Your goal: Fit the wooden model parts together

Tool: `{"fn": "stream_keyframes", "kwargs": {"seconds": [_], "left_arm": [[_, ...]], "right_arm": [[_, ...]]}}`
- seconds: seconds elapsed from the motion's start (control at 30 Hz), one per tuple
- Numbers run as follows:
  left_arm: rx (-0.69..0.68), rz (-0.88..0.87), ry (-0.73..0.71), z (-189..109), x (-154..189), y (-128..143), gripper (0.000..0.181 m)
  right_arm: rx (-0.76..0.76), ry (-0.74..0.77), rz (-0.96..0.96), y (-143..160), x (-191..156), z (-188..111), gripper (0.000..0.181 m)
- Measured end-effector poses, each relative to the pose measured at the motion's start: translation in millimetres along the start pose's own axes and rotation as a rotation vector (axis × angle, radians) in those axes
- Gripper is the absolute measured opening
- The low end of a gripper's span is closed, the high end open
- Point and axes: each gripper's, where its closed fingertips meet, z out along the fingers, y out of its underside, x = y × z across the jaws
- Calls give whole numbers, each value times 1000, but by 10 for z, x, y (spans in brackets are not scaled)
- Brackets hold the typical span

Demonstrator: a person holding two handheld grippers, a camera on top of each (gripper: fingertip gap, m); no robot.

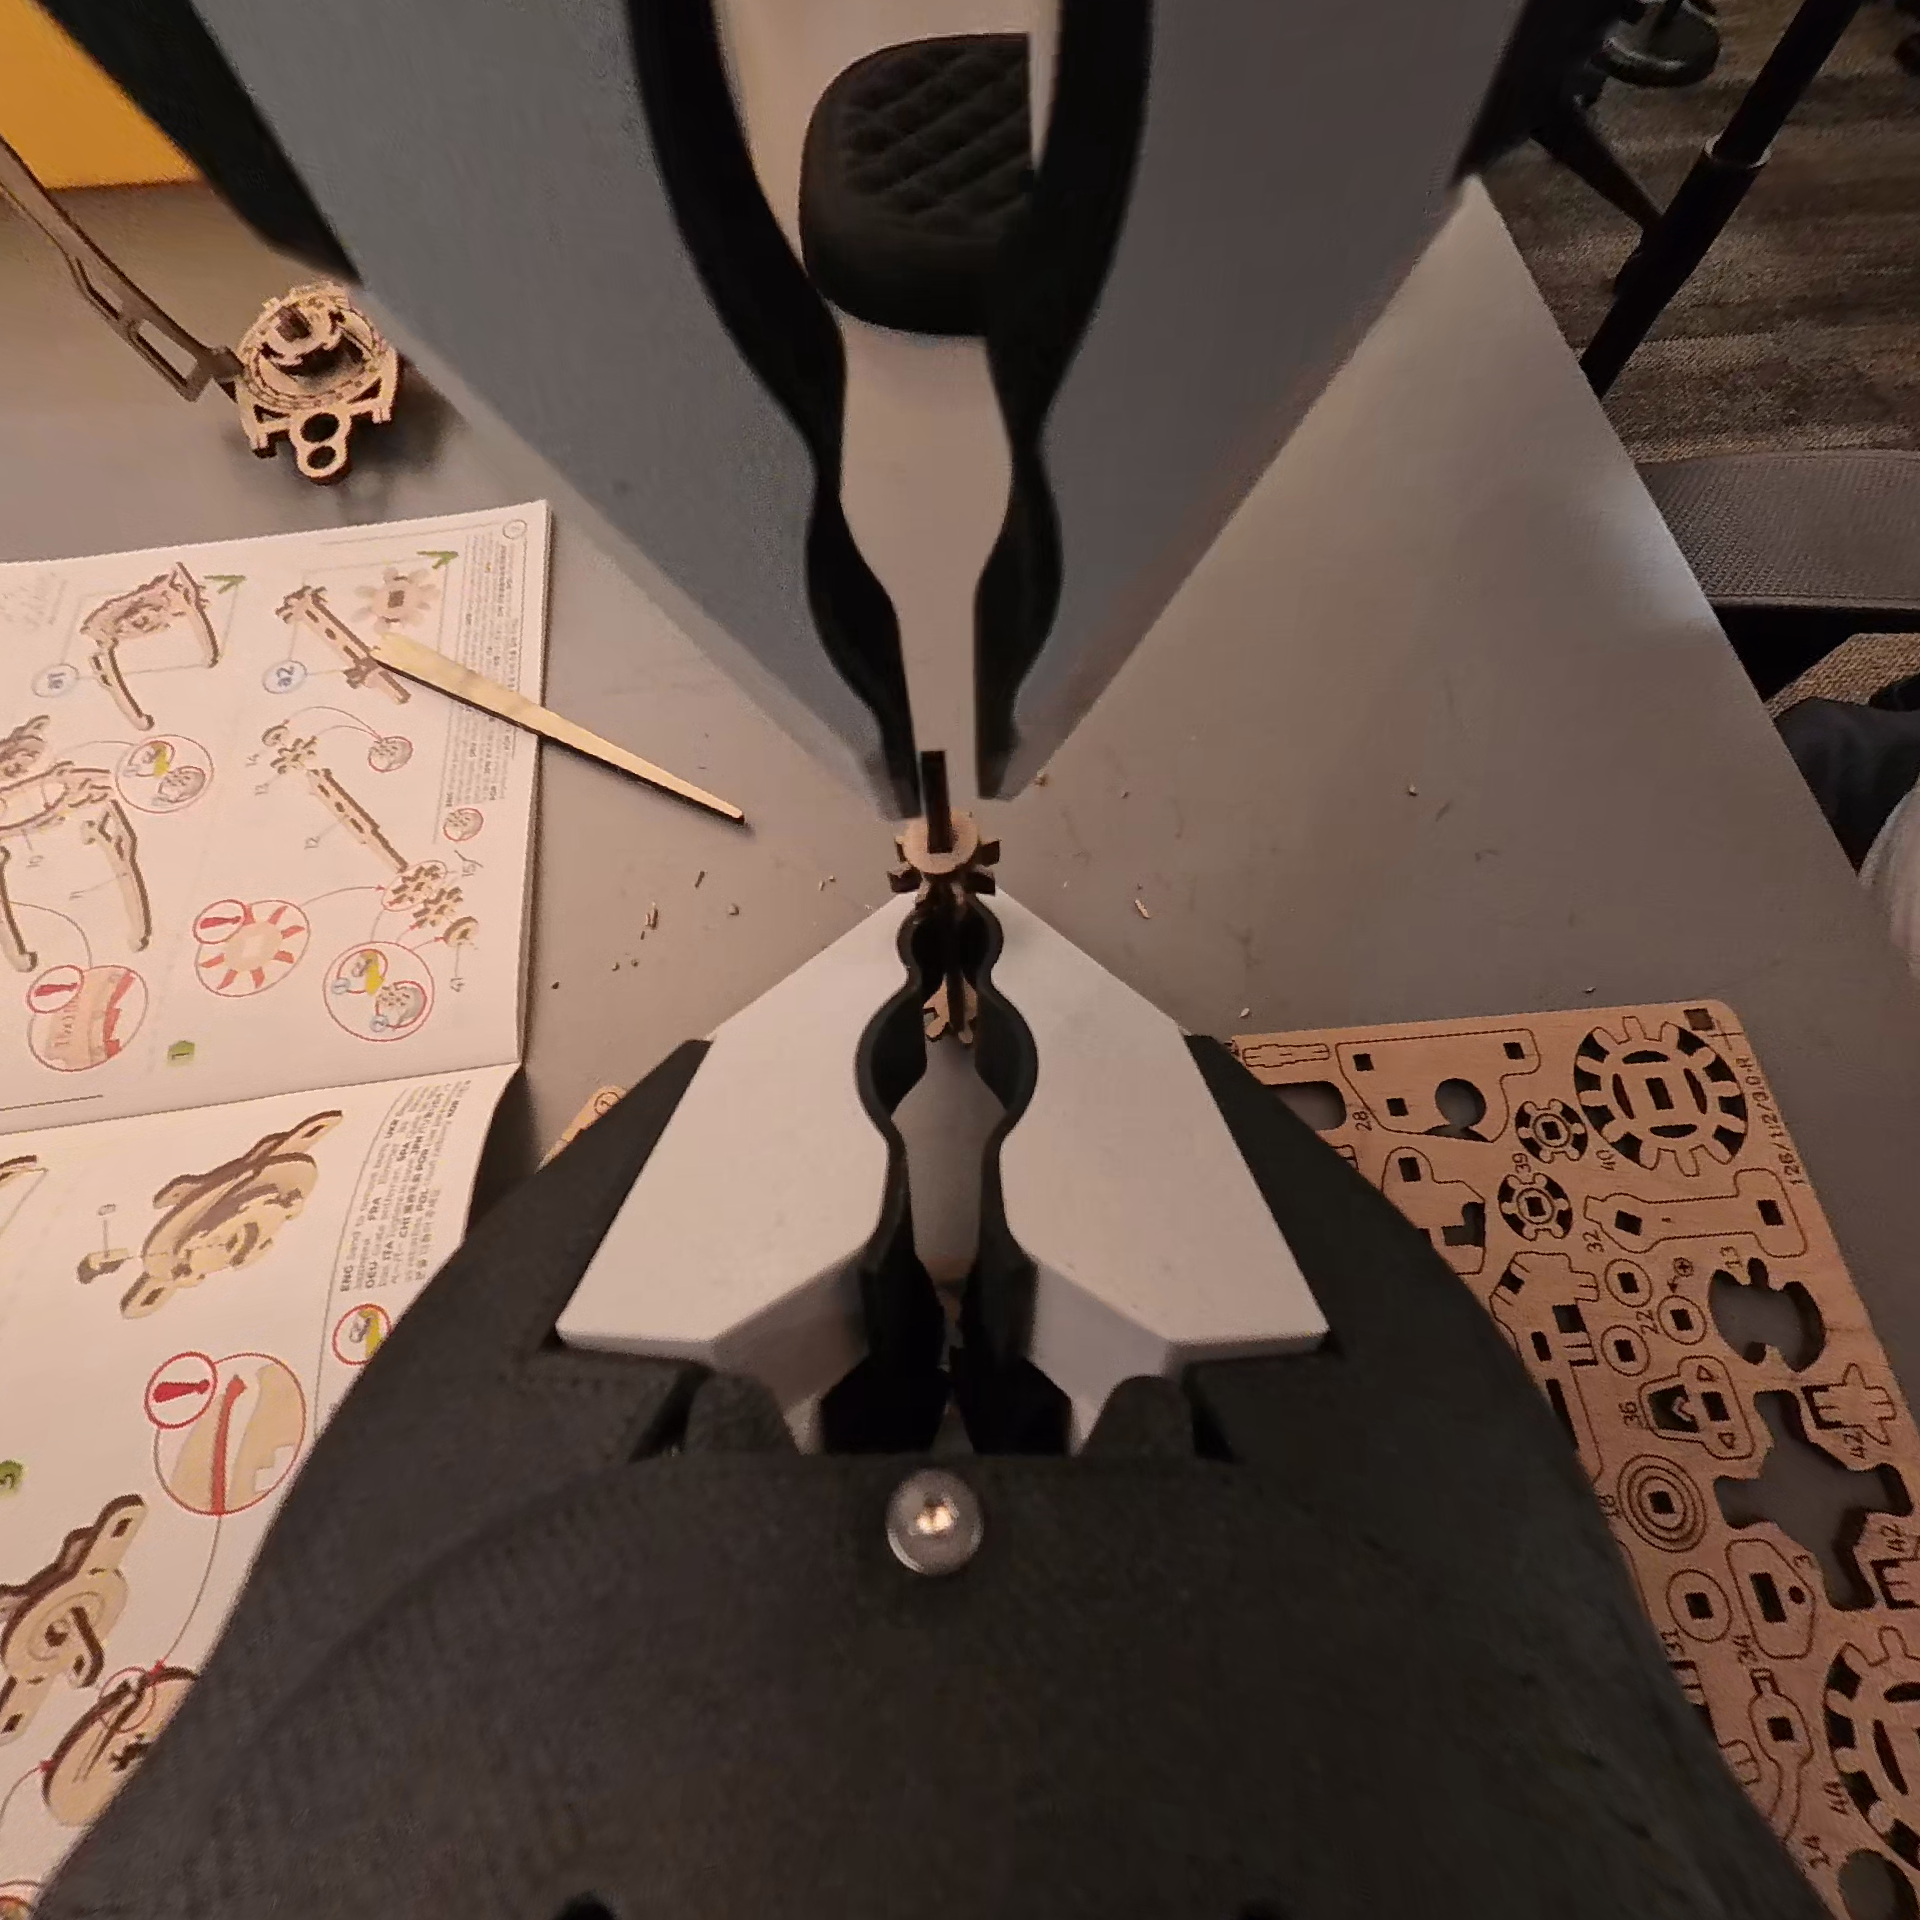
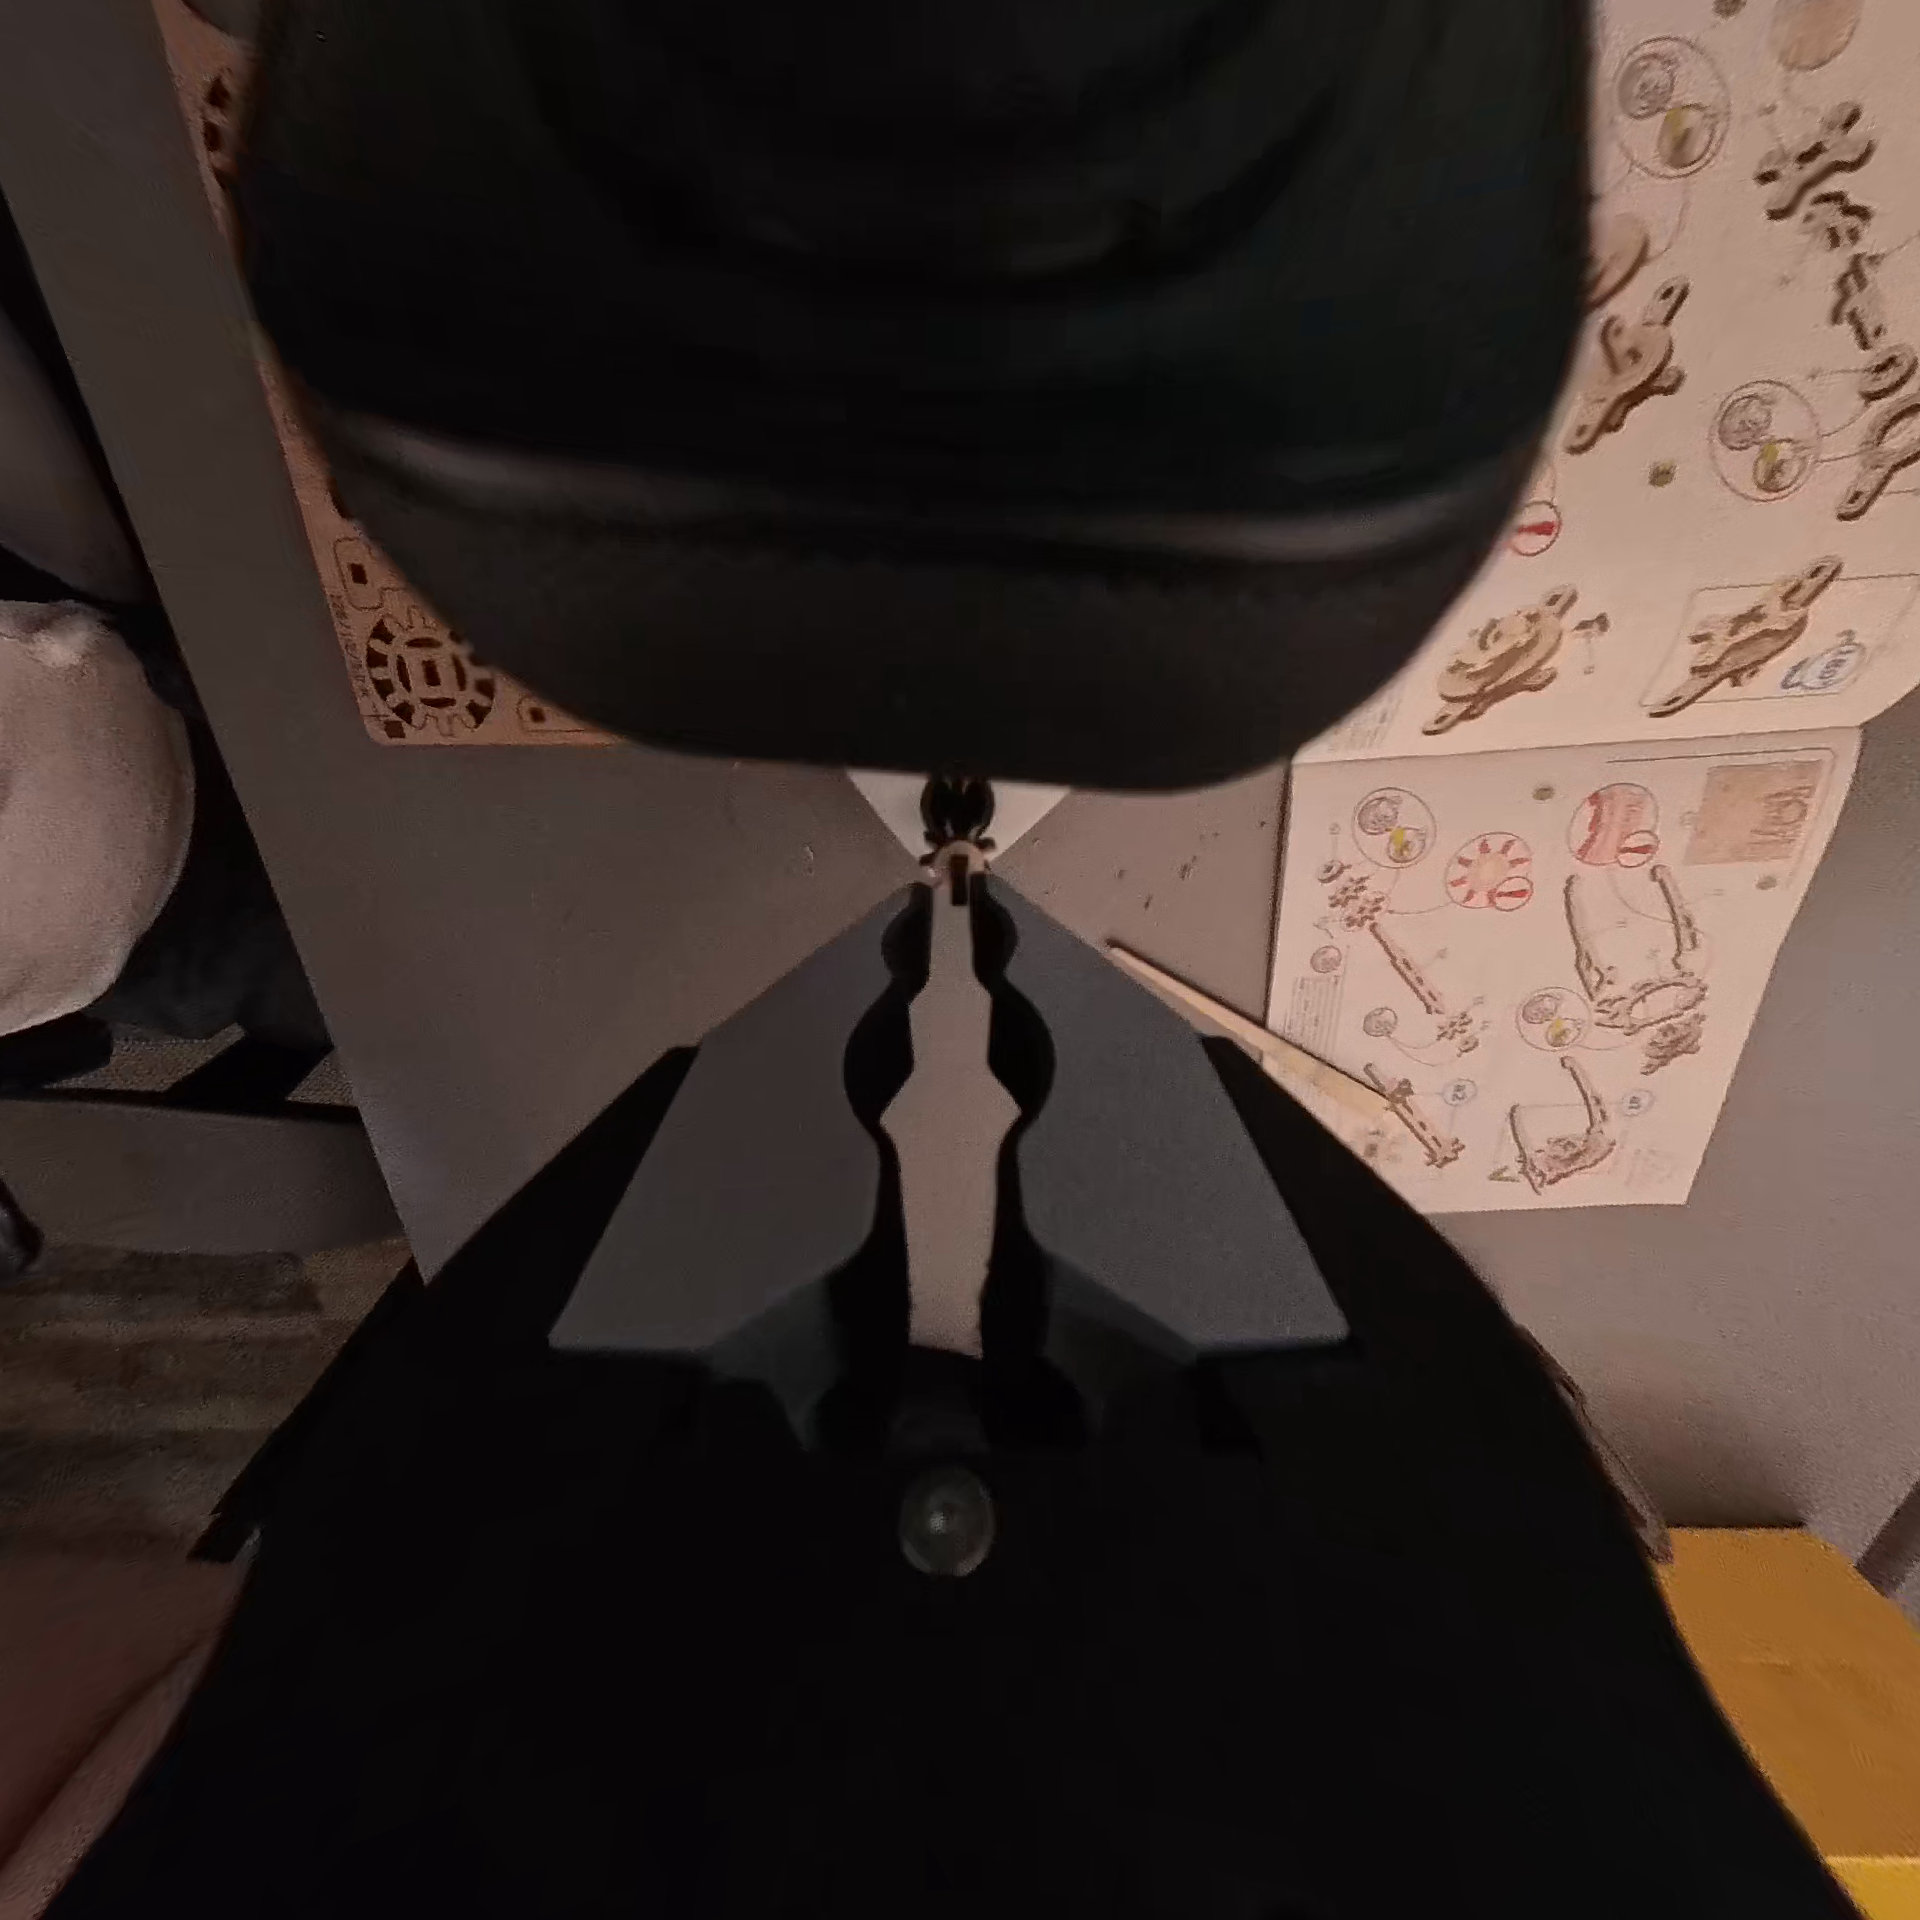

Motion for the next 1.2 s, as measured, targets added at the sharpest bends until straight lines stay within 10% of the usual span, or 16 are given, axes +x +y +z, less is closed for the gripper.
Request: {"fn": "stream_keyframes", "kwargs": {"seconds": [1.2], "left_arm": [[-2,7,-5,-4,-6,3,0]], "right_arm": [[24,6,-24,-103,-21,-10,2]]}}
